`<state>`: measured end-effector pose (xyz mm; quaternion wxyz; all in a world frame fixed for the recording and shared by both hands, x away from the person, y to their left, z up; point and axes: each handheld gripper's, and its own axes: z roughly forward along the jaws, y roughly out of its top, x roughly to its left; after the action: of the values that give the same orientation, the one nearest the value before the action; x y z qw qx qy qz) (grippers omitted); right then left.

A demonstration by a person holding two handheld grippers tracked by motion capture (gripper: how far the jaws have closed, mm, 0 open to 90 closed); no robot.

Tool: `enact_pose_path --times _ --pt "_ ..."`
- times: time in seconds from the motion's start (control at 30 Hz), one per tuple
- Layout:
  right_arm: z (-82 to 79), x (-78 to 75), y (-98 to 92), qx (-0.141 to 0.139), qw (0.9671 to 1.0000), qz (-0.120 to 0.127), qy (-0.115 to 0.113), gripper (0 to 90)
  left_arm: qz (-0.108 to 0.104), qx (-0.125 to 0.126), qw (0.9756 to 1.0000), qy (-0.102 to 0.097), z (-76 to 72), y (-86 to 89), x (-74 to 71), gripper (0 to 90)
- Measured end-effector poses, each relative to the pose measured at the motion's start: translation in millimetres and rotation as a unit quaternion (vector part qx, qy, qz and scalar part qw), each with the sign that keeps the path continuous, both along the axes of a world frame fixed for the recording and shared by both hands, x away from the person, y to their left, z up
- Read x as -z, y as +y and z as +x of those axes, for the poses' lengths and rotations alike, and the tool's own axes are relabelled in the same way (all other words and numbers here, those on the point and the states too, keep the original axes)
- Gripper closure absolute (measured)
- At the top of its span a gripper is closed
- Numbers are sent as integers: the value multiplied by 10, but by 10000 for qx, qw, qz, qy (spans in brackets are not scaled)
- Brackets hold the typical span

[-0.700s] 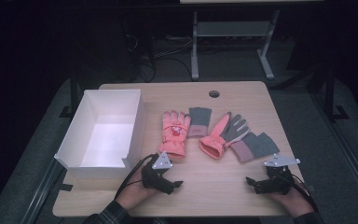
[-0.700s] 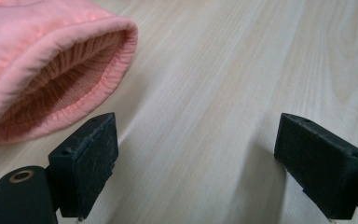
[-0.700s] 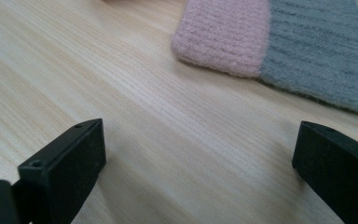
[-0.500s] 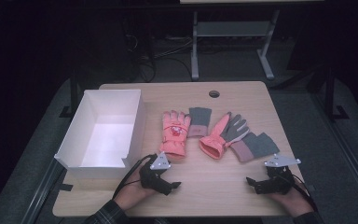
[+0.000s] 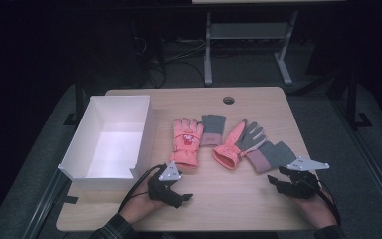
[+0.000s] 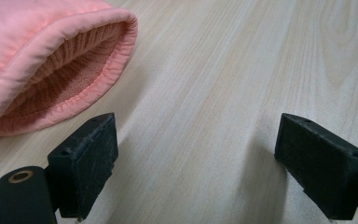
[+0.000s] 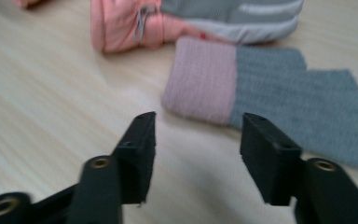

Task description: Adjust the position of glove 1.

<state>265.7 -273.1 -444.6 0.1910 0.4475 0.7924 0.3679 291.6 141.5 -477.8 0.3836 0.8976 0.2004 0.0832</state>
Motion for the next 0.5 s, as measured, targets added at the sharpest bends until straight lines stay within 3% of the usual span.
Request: enact_pose_path --times 0.27,0.5 --pt "185 -71 12 55 10000 4 -37 648 10 -38 10000 5 -6 3 -3 125" --pt "424 -69 -6 218 9997 52 -1 657 20 -39 10000 14 -5 2 -5 125"
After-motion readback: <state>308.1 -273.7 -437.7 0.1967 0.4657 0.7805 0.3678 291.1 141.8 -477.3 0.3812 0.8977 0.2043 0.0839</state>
